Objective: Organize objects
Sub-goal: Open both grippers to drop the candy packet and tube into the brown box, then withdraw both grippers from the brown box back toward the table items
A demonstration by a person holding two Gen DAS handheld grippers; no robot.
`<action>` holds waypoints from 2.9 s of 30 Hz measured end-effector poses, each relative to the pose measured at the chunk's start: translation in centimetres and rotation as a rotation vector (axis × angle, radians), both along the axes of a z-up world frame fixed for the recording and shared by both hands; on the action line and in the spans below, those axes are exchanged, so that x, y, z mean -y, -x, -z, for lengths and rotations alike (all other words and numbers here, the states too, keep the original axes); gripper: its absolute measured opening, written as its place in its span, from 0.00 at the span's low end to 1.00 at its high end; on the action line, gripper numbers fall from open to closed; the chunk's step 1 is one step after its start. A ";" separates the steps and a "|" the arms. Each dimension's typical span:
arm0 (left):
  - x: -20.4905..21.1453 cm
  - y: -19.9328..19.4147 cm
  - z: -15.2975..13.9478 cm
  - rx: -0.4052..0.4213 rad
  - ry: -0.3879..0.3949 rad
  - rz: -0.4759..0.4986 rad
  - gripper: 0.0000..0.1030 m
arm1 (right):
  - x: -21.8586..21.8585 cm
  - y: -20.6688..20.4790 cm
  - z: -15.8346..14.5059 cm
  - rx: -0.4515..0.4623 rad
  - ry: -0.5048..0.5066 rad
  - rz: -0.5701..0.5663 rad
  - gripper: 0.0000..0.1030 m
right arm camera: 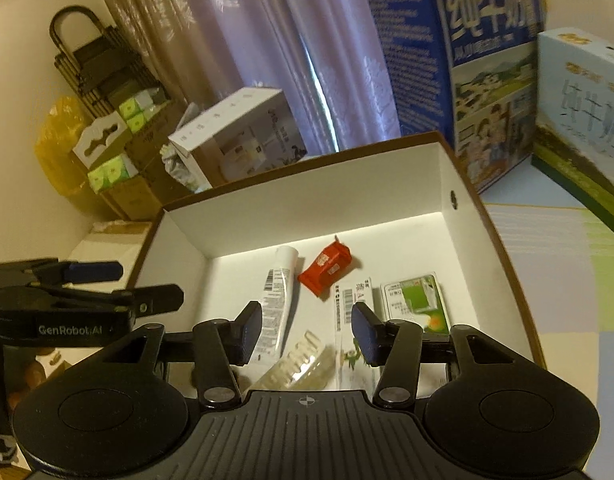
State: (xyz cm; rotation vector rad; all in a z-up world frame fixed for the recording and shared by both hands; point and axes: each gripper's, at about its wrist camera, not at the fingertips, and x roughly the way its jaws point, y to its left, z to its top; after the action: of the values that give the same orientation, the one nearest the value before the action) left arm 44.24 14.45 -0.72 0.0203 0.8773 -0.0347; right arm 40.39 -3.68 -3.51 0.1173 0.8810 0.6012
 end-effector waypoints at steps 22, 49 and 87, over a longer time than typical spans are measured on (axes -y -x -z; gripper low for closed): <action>2.7 12.5 -2.9 0.014 0.057 -0.021 0.88 | 5.4 11.1 -3.6 0.007 -0.073 0.072 0.46; 6.1 21.3 -1.0 -0.075 0.057 -0.012 0.88 | 11.6 20.3 -1.9 -0.064 -0.046 0.129 0.46; 9.1 22.8 3.5 -0.195 0.024 0.010 0.88 | 14.3 22.7 3.9 -0.219 0.065 0.139 0.46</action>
State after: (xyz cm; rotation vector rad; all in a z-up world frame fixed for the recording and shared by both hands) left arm 21.48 5.37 -4.18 -0.0008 1.0715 -0.0573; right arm 17.73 -17.96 -7.46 0.1864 1.0935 0.4346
